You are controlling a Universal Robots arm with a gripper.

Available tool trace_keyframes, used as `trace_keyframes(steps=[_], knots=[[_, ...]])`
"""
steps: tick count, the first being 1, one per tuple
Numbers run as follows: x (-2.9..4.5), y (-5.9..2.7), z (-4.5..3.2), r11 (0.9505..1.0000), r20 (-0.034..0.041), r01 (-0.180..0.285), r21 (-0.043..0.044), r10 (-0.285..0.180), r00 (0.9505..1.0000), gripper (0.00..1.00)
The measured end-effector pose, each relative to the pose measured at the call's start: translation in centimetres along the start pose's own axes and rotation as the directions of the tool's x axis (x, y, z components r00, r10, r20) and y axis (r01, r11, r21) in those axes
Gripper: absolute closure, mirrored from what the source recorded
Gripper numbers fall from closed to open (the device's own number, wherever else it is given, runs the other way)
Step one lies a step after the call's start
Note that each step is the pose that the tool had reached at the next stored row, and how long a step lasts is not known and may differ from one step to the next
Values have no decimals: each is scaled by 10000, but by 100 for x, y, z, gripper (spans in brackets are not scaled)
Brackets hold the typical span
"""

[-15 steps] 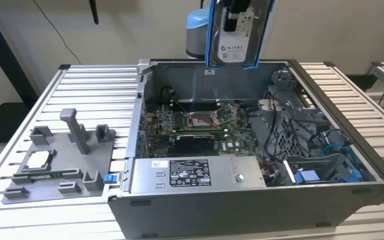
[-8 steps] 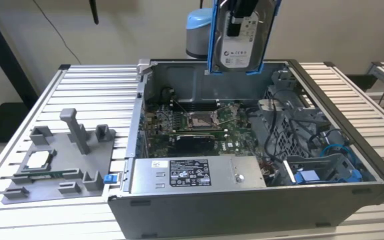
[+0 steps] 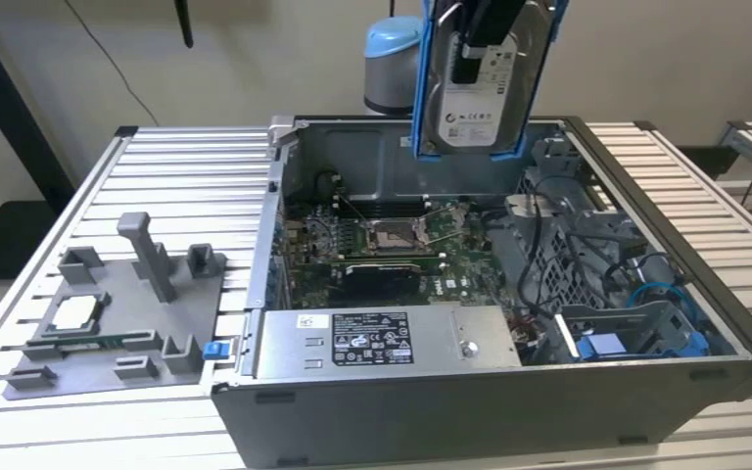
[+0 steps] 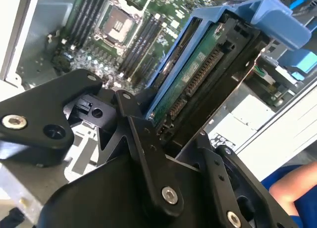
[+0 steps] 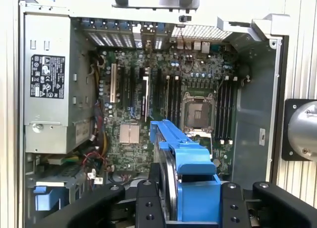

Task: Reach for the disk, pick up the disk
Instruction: 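Pick up the disk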

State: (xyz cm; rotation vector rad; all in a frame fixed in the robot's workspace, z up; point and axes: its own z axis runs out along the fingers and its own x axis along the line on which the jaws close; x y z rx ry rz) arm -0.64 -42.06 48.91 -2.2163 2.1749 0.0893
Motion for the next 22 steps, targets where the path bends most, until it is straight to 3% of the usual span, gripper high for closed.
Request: trace_keyframes(steps=[22], knots=[[735, -8, -40, 10000, 1, -47, 3, 47, 10000, 100]])
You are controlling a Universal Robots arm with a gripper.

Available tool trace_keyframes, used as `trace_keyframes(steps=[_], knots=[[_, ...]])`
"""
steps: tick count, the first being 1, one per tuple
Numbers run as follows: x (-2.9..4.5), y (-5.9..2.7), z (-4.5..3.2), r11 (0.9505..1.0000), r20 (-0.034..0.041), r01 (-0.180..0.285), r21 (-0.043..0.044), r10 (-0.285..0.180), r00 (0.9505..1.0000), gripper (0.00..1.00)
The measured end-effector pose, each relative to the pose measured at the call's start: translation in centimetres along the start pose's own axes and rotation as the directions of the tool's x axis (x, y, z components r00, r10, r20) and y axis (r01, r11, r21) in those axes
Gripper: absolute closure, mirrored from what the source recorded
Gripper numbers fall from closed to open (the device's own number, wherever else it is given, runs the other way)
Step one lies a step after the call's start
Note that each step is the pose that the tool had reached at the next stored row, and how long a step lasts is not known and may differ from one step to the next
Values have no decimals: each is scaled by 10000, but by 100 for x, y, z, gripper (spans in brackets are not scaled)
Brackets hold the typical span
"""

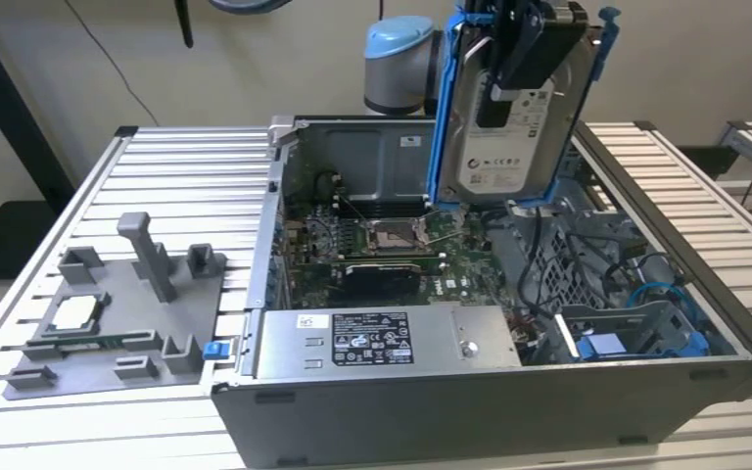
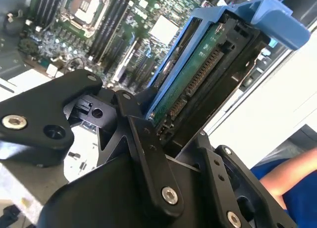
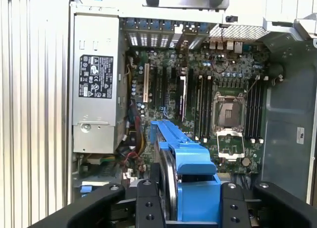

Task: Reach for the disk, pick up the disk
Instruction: 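Pick up the disk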

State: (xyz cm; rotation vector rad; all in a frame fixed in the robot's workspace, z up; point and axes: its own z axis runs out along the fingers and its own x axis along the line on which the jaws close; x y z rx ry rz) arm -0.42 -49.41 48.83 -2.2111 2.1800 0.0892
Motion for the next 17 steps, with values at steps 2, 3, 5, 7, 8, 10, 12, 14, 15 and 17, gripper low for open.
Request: trace_keyframes(steps=[2, 3, 5, 7, 8, 10, 12, 14, 15, 17], knots=[[69, -1, -4, 10000, 0, -4, 1, 4, 10000, 100], [103, -1, -6, 10000, 0, -7, 0, 7, 10000, 100], [171, -1, -9, 10000, -1, -13, 1, 13, 10000, 100], [237, -1, -13, 10000, -1, -20, 1, 20, 10000, 100], [271, -1, -15, 10000, 0, -22, 1, 22, 10000, 100], [336, -1, -18, 10000, -1, -31, 2, 31, 10000, 100], [400, 0, -20, 10000, 0, -45, 3, 45, 10000, 100], [461, 0, -22, 10000, 0, -60, 4, 60, 10000, 100], [490, 1, -23, 10000, 1, -67, 5, 67, 10000, 100], [547, 1, -24, 10000, 2, -84, 6, 84, 10000, 100]])
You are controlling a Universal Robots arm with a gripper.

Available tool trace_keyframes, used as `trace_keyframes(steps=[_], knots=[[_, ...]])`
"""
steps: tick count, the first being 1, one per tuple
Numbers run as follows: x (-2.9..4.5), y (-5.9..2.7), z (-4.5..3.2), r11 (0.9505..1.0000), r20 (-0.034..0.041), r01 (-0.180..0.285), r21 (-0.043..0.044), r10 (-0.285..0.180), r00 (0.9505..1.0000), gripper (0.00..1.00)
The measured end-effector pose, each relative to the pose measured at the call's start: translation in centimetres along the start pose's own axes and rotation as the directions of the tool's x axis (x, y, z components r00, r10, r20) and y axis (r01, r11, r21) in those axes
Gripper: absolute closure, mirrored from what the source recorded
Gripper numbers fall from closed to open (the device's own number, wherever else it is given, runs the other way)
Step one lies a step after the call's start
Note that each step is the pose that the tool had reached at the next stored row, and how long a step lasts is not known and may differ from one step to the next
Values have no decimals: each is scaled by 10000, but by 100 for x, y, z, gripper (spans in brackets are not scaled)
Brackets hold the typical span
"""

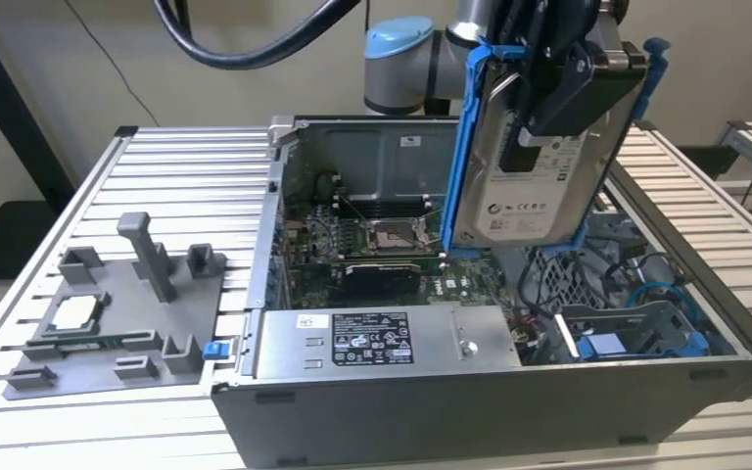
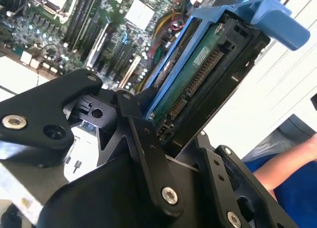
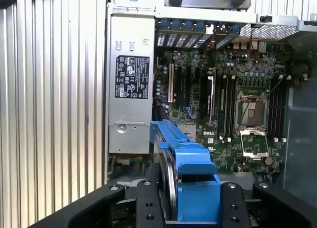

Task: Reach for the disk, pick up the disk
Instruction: 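Pick up the disk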

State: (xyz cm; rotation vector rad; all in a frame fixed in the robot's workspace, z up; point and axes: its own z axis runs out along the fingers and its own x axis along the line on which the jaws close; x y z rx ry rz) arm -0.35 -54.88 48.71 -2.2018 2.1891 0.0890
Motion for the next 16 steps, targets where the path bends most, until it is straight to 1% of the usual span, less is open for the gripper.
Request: trace_keyframes(steps=[4, 8, 10, 16], knots=[[106, -14, -3, 10000, 0, -14, 1, 14, 10000, 100], [179, -79, -4, 10000, -1, -14, 1, 14, 10000, 100], [198, -137, -3, 10000, -1, -14, 0, 14, 10000, 100], [237, -350, -1, 10000, 0, -15, -2, 15, 10000, 100]])
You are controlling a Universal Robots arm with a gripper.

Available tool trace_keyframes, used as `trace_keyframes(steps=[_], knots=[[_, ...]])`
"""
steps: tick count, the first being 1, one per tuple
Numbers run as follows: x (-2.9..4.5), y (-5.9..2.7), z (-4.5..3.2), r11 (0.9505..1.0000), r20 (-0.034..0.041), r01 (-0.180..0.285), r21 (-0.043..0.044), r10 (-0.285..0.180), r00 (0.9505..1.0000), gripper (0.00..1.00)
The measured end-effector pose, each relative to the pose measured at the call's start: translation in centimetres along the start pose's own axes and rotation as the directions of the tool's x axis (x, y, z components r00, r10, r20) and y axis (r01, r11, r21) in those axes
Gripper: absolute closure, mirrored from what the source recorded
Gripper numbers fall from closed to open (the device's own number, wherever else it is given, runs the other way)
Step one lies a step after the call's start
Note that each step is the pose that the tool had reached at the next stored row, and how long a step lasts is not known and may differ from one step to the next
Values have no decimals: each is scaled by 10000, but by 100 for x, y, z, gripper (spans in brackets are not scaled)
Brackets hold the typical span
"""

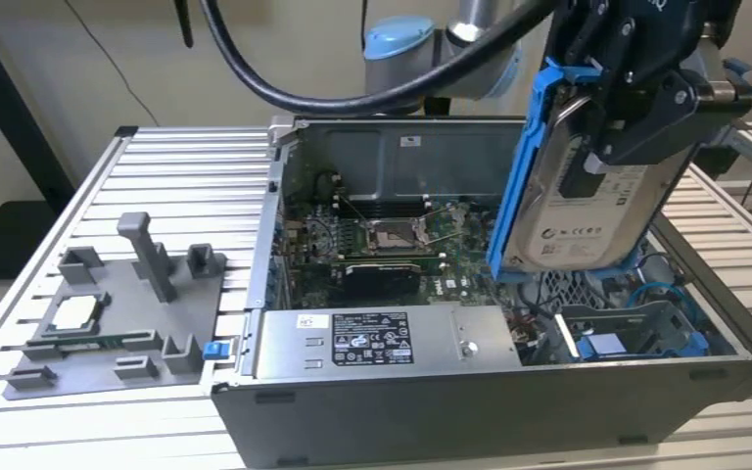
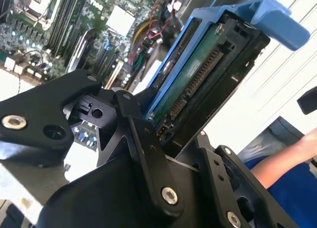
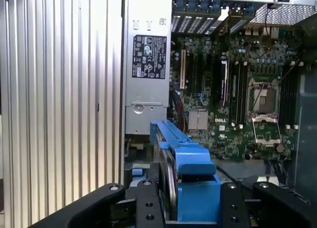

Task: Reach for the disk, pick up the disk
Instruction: 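Pick up the disk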

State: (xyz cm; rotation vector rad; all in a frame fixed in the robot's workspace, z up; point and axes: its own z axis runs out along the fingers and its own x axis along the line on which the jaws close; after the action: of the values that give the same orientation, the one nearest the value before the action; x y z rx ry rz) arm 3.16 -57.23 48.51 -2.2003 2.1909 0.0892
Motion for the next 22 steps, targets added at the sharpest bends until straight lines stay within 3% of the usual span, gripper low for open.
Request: trace_keyframes(steps=[22], knots=[[135, -787, 11, 10000, 0, 0, -9, 0, 10000, 100]])
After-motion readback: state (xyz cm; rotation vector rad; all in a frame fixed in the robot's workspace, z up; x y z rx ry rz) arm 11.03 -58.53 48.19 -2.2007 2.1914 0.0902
